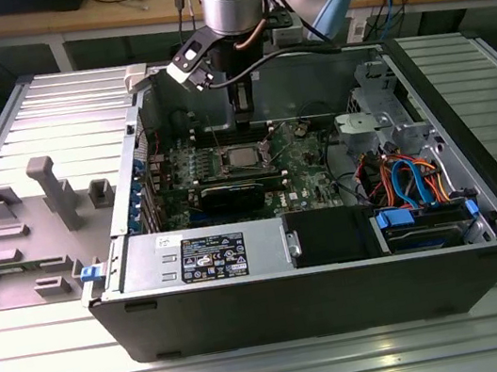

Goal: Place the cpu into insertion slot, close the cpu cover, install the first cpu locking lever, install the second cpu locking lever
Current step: 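Close the cpu cover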

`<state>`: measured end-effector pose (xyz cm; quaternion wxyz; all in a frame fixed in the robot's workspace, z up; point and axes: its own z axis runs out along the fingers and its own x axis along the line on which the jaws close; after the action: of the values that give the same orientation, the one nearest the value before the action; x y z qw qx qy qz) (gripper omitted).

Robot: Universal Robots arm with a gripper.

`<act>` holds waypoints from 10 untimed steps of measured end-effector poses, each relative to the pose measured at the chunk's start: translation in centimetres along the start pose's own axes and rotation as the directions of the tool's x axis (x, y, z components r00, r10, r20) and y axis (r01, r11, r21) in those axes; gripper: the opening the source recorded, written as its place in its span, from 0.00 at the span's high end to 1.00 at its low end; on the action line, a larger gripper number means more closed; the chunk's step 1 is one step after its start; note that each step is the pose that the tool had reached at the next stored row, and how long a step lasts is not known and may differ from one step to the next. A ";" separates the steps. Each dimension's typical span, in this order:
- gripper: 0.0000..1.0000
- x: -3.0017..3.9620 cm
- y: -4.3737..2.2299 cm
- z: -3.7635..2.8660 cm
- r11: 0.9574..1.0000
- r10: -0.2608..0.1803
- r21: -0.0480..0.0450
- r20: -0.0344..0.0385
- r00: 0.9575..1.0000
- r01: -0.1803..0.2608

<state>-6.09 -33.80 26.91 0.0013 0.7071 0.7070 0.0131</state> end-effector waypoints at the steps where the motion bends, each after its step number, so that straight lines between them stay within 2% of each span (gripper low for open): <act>1: 0.89 0.00 0.13 0.00 1.000 0.000 0.000 0.000 1.000 0.000; 10: 0.89 0.00 0.50 0.01 1.000 0.000 0.000 0.000 1.000 0.000</act>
<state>-5.59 -33.80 26.91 0.0013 0.7071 0.7070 0.0132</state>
